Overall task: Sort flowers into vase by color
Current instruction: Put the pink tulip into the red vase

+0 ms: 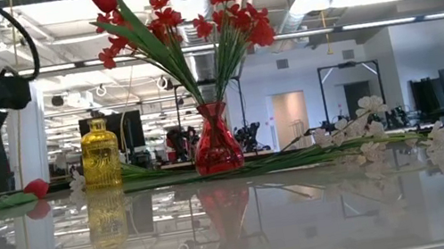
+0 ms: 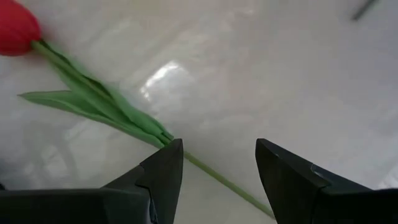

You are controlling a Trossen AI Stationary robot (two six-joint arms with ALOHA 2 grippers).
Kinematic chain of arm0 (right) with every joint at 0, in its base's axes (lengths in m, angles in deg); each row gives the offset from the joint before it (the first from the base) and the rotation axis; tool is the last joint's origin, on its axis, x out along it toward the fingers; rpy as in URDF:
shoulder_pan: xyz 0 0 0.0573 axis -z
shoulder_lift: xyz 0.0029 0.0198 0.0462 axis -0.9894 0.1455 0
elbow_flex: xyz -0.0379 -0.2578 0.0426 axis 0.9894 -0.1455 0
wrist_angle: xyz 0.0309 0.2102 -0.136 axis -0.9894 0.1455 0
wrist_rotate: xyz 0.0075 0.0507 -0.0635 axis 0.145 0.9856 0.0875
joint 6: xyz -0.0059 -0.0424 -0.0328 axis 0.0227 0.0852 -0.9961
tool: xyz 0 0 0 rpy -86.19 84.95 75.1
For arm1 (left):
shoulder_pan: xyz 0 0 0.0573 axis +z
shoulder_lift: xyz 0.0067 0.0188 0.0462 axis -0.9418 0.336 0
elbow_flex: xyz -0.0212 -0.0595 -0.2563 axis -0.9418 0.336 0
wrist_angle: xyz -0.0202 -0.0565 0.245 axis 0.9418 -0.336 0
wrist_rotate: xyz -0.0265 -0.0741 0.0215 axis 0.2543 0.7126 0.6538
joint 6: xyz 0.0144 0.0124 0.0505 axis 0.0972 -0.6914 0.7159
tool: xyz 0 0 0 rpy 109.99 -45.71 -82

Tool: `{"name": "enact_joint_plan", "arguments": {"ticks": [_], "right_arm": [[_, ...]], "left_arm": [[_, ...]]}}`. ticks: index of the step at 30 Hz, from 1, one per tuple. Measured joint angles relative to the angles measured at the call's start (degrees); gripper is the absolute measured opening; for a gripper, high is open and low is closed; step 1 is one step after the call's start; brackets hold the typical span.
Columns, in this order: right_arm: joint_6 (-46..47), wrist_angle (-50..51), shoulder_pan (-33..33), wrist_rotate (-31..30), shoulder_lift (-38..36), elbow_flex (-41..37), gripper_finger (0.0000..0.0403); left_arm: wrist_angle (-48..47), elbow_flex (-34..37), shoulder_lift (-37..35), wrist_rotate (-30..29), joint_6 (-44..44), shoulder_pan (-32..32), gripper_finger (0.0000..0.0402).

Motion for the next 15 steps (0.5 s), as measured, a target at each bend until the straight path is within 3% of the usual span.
{"name": "enact_joint_plan", "arguments": {"ticks": [7, 15], "right_arm": [[-0.08, 1.51, -0.41, 2.66, 0.08, 0.00, 0.0054], [-0.19, 4.87, -0.34, 4.24, 0.17, -0.01, 0.0062]], "left_arm": [[1.09, 0.00, 5.06, 0.30, -3.33, 5.07, 0.0190], [2.89, 0.00, 10.83, 6.17, -11.22, 3.30, 0.0190]]}}
